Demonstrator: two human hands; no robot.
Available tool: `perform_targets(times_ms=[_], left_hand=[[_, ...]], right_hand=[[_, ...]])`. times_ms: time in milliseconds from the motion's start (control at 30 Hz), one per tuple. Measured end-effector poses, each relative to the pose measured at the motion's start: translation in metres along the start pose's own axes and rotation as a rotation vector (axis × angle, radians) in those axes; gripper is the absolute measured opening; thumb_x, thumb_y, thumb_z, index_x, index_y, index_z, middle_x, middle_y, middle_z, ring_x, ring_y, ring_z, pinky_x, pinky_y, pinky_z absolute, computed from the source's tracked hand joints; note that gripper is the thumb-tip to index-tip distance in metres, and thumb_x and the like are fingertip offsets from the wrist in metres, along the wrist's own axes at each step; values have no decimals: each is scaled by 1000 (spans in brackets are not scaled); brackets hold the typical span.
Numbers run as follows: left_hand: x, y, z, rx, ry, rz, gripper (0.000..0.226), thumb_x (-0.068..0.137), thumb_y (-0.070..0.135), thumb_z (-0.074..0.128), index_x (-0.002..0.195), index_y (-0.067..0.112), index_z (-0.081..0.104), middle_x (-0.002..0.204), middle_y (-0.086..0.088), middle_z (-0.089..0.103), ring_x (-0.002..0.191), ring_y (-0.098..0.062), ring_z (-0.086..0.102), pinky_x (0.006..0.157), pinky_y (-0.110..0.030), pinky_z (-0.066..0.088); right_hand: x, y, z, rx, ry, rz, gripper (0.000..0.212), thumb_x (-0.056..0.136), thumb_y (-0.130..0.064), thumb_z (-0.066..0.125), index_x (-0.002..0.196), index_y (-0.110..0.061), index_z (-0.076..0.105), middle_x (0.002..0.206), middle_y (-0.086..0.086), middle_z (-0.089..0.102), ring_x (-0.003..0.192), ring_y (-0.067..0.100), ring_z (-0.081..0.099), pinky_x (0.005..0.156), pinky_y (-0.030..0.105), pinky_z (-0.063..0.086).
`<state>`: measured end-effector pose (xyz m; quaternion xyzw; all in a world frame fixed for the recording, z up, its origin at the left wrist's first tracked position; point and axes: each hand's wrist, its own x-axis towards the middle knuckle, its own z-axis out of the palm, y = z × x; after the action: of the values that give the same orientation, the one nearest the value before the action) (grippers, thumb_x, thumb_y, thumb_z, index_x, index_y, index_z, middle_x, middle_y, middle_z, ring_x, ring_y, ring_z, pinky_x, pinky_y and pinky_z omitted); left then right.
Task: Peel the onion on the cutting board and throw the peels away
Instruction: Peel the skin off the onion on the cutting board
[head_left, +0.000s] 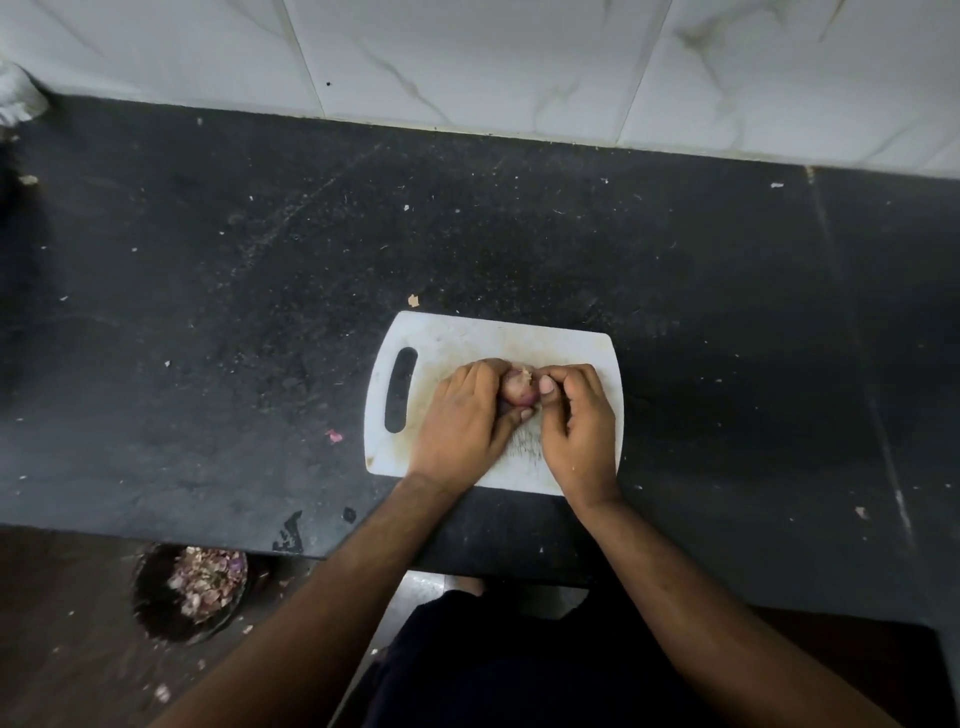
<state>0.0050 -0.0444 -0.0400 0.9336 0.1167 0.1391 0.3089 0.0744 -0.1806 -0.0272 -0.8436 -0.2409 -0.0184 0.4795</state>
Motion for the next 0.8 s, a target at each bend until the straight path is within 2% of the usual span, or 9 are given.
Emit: perform_targets(times_ms=[67,133,300,500,567,667,800], left_hand=[[-1,-1,0,-3,-19,21,61,97,39,62,148,13,41,127,-3,60,116,-18,54,102,-35,43],[-1,-4,-1,30,-36,62,68,95,31,61,155,13,35,131,-3,58,119,-19,52,102,-35,41],[-3,-7,1,109,-74,101,62,96,30,57,154,18,39,134,-4,54,120,-22,51,101,-38,42],[-3,-12,0,-53,-34,43,54,94,35,68,143,20,52,122,-1,55,110,-18,51,96,-34,47],[-2,-13,-2,-100,-28,16,52,91,34,72,139,22,55,118,1,53,108,-15,49,95,-31,46],[-3,-12,-2,-61,-29,20,57,90,36,75,143,24,56,114,5,49,106,-13,46,93,-24,43],[-4,-9,-2,-59,-6,-22,60,87,37,77,142,24,58,111,9,46,106,-9,44,91,-12,35]], right_hand=[[0,2,0,35,-7,3,11,100,-10,62,107,-9,70,105,-5,62,98,7,64,86,27,56],[-1,2,2,78,-19,15,12,96,-11,69,108,-10,71,107,-6,63,99,7,67,87,25,58],[-5,5,3,97,5,5,8,92,-13,75,100,-10,73,102,-11,63,90,6,69,81,20,58],[-7,5,1,89,-9,-45,7,93,-8,72,100,-8,74,100,-6,66,92,8,68,82,28,59],[-8,4,1,79,-35,-76,10,94,-9,71,103,-10,74,102,-6,67,95,10,68,83,31,60],[-9,5,1,4,-60,-111,12,98,-17,65,108,-16,71,108,-9,65,97,13,67,77,38,60],[-7,5,2,-103,-62,-101,11,99,-17,60,106,-20,69,110,-13,62,93,12,65,69,37,59]])
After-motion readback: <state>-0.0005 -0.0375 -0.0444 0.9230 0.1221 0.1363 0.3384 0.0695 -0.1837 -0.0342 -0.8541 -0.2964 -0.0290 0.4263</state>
